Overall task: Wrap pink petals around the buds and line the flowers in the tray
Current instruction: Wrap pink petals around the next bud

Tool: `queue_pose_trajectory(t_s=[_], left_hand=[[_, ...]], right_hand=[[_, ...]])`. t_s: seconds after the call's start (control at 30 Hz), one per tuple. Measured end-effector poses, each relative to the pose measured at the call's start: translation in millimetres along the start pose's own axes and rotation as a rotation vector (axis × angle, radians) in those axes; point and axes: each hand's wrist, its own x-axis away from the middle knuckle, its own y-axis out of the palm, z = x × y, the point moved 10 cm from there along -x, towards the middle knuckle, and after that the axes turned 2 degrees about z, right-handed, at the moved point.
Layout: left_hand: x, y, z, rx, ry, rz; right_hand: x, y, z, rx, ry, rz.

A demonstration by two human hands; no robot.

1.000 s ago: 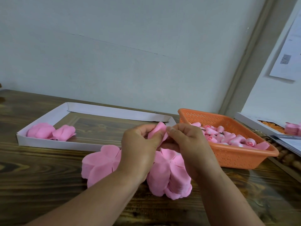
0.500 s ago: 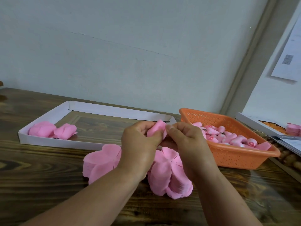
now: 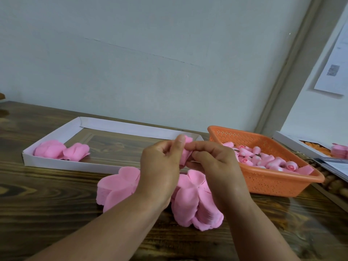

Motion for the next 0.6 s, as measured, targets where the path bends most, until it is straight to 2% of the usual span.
queue_pose_trajectory(t_s=[0.13,0.2,0.3,0.4,0.47,0.6], left_hand=[[-0.5,1.9,-4.1,0.03,-0.073,-0.015],[-0.9,1.4,-10.1,0.093,-0.155,-0.008],[3.0,4.3,-16.8,0.205,-0.268,-0.013],[7.3,11.4,-21.1,0.221,-0.324,-0.05],[8.2,14.5,-22.1,0.234,-0.336,-0.058],[11.3,26.4,-24.8,0.334,-0.372,-0.15]], right_hand=[[4.5,7.9,-14.9,0.089,-0.096,-0.051],[8.3,9.3,-20.3,0.146,-0.143,-0.003],[12.4,15.6,-20.6,0.356,-0.223,0.078],[16.5,14.8,-24.0,0.504,-0.308,0.187],[18.0,8.7,-30.1,0.477,-0.355,0.241],[13.5,-5.5,-26.8,0.253,-0.277,0.244]])
